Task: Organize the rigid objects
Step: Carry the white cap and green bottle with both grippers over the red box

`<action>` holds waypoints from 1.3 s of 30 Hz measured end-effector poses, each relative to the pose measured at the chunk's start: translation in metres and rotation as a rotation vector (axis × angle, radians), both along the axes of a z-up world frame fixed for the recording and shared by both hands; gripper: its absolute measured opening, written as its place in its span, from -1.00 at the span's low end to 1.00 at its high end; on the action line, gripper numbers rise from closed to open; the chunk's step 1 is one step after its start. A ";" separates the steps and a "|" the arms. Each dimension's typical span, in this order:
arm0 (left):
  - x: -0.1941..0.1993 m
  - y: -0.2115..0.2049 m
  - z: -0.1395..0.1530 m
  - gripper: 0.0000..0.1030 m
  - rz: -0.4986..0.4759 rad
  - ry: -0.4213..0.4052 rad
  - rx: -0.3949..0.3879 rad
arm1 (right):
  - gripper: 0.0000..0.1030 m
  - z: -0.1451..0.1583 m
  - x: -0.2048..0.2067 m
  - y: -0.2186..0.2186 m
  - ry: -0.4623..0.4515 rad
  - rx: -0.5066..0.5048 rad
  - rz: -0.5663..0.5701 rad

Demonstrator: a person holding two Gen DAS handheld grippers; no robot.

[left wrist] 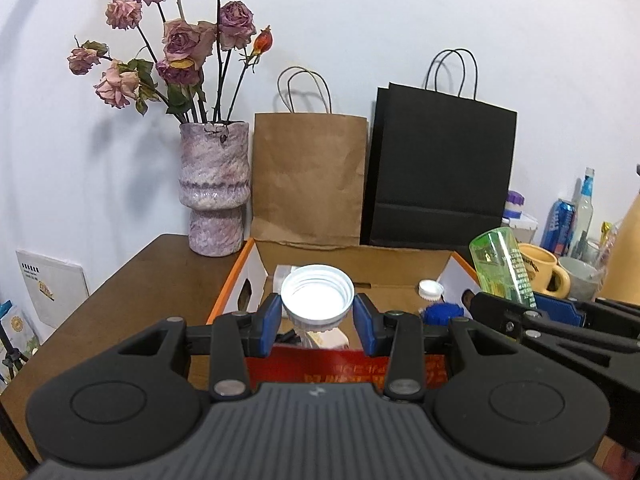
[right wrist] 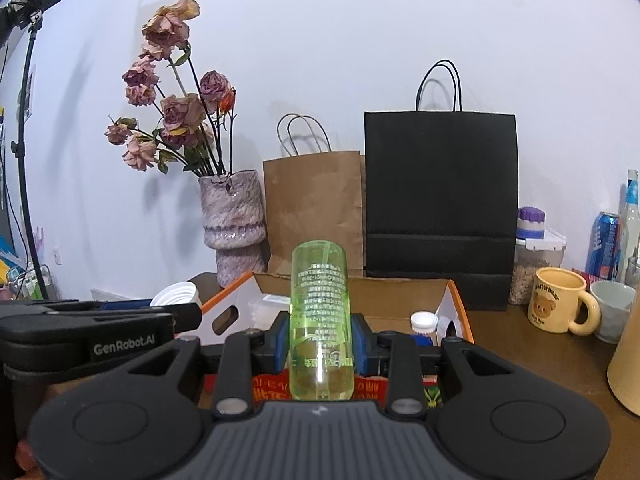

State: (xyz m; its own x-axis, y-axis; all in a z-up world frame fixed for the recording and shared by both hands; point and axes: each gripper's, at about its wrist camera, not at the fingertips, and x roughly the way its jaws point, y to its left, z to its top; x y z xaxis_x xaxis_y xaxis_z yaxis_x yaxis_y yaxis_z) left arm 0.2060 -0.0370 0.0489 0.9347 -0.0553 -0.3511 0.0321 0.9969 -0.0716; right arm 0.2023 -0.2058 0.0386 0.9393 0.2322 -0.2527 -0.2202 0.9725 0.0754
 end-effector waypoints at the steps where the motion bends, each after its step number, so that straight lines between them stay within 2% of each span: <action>1: 0.003 0.000 0.001 -0.23 0.003 -0.002 -0.003 | -0.41 0.001 0.003 0.001 -0.003 0.001 0.000; 19: 0.052 0.000 0.006 -0.23 0.032 -0.009 -0.032 | -0.41 0.006 0.052 0.009 -0.014 0.018 -0.006; 39: 0.111 -0.009 0.000 -0.23 0.050 -0.007 -0.011 | -0.41 -0.003 0.112 0.006 0.017 0.028 -0.017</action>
State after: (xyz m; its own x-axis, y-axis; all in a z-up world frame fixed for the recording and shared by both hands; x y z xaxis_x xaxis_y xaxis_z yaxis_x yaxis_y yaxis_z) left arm 0.3175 -0.0457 0.0491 0.9388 -0.0126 -0.3443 -0.0168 0.9965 -0.0821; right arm 0.3145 -0.1993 0.0355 0.9388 0.2235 -0.2622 -0.2020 0.9736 0.1065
